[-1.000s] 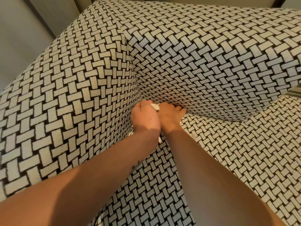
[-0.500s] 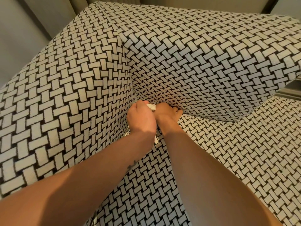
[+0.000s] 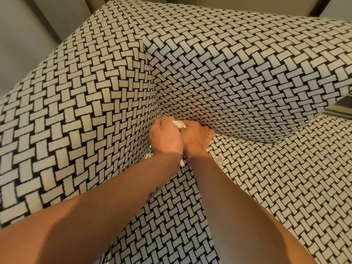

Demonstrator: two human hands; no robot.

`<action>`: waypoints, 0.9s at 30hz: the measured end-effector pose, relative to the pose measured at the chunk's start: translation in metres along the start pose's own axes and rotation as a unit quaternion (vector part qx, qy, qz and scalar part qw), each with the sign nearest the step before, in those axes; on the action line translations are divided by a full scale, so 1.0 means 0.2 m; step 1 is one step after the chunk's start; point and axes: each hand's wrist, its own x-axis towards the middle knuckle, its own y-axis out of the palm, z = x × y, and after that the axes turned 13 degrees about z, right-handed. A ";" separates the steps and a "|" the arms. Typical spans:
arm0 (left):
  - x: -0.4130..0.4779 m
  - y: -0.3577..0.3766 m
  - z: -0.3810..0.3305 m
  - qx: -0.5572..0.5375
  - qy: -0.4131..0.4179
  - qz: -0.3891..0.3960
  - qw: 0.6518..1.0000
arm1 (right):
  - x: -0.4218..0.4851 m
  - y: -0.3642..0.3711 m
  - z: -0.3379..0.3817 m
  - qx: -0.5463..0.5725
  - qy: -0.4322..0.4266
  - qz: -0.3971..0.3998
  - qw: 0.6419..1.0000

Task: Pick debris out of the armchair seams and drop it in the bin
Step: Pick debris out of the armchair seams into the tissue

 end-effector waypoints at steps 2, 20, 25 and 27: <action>-0.01 0.00 0.00 -0.001 -0.004 0.001 1.000 | -0.01 -0.01 -0.01 0.011 -0.012 0.002 1.000; 0.00 0.01 0.04 -0.058 -0.119 0.111 0.985 | -0.28 -0.12 -0.16 0.080 -0.243 0.013 0.967; -0.08 0.00 -0.03 -0.086 -0.111 0.135 0.981 | -0.38 -0.22 -0.18 -0.045 -0.296 0.022 0.954; -0.08 -0.01 -0.03 -0.080 -0.094 0.125 0.985 | -0.40 -0.24 -0.18 -0.056 -0.305 0.042 0.950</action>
